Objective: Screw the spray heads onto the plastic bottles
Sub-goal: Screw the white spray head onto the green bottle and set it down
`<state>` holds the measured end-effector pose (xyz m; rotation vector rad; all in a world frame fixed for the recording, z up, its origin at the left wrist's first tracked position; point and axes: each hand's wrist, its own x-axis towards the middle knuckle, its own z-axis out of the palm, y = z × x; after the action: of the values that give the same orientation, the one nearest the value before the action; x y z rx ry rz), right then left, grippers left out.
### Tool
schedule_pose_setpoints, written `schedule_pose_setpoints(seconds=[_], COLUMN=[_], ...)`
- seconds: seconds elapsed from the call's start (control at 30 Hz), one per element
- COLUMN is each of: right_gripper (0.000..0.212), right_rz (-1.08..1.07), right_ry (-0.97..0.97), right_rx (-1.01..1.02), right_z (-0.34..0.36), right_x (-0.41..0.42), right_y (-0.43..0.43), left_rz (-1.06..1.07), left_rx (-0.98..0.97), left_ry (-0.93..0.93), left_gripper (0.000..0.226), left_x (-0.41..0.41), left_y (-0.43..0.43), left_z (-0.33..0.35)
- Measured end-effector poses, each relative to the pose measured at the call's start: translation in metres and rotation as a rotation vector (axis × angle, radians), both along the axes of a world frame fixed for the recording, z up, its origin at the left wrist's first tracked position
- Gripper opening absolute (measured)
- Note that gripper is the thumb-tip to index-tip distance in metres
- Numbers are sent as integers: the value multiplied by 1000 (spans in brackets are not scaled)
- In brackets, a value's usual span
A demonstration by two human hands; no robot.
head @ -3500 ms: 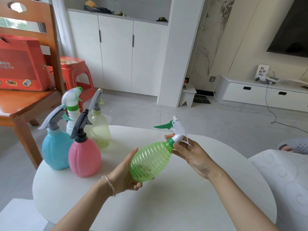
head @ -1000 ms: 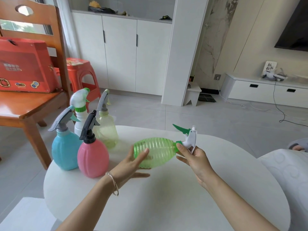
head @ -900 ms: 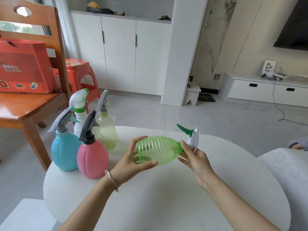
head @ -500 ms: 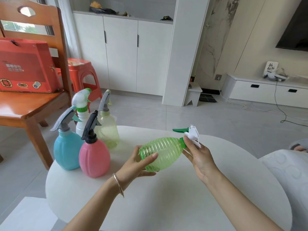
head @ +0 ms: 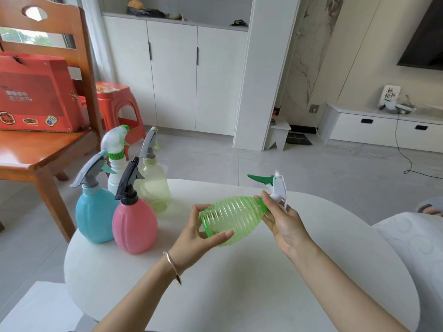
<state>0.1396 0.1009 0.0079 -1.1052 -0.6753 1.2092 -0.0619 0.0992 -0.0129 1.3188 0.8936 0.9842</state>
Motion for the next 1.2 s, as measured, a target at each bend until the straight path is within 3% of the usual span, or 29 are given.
schedule_pose_setpoints(seconds=[0.1,0.2,0.33,0.4,0.5,0.63,0.87,1.07,1.2], right_gripper=[35,36,36,38,38,39,31,20,18], right_rz=[34,189,235,240,257,308,342,346,398], right_ry=[1,-45,-62,-44,-107,-233,-268,-278,-250], right_rx=[44,113,99,87,123,200,428,624,682], right_z=[5,11,16,20,26,36,83,137,153], right_x=[0,3,0,2,3,-9,-63,-135,-182], right_y=[1,0,-3,-3,-6,-15,-32,-33,-32], left_rz=[33,-112,-329,-341,-216,-133,98,463,600], left_rx=[5,-313,-438,-433,-213,96,469,642,700], left_ry=[-43,-173,-37,-47,36,168,172,182,200], left_gripper=[64,62,75,68,62,75,71,79,81], left_x=[1,1,2,2,-1,-4,-38,-88,-129], left_y=[1,3,4,4,3,-11,-33,-46,-54], left_z=[0,2,-1,-1,2,8,45,90,103])
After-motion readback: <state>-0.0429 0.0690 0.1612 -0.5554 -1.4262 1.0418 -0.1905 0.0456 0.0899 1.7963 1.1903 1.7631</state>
